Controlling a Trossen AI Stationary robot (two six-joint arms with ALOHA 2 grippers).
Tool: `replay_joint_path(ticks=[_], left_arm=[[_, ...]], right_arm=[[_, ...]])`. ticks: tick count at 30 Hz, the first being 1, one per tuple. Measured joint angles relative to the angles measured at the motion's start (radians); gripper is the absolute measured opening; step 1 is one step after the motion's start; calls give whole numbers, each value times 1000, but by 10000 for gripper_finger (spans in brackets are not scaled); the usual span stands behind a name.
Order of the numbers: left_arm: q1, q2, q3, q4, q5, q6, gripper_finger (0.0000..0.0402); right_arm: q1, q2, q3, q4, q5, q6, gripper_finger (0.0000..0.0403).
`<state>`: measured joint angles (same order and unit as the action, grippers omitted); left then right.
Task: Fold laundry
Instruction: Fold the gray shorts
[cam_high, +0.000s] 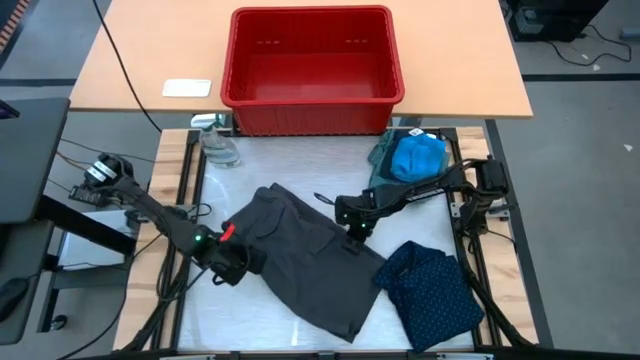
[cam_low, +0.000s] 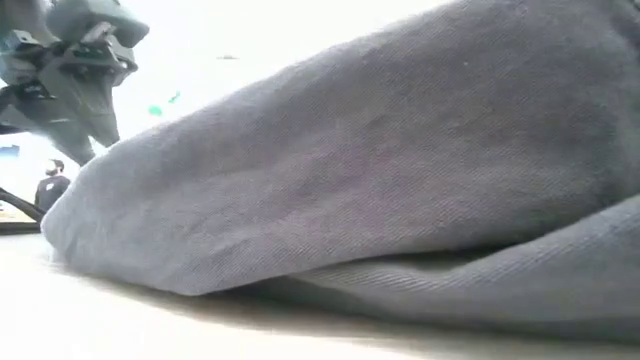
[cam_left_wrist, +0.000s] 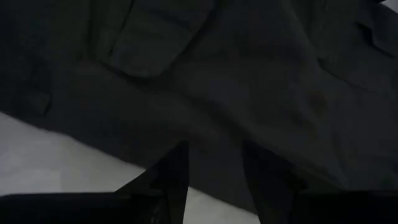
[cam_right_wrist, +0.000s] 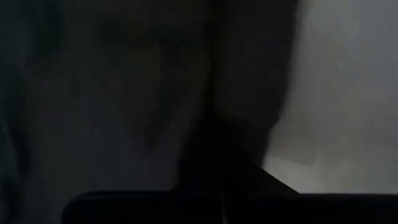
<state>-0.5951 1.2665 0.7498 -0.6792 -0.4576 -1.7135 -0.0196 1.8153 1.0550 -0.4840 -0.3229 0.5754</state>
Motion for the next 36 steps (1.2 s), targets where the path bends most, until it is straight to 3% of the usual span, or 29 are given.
replay_joint_path(ticks=[8, 16, 24, 36], left_arm=[[-61, 4, 0, 24, -46, -85, 153], [-61, 4, 0, 61, -99, -51, 153], [-47, 4, 0, 93, -99, 36, 153], [-48, 3, -10, 52, -96, -31, 153]], right_arm=[[33, -3, 6, -9, -169, 0, 1], [24, -3, 36, -17, -63, -29, 2], [14, -22, 40, -53, -67, -48, 2], [24, -35, 47, 36, 24, -78, 1]])
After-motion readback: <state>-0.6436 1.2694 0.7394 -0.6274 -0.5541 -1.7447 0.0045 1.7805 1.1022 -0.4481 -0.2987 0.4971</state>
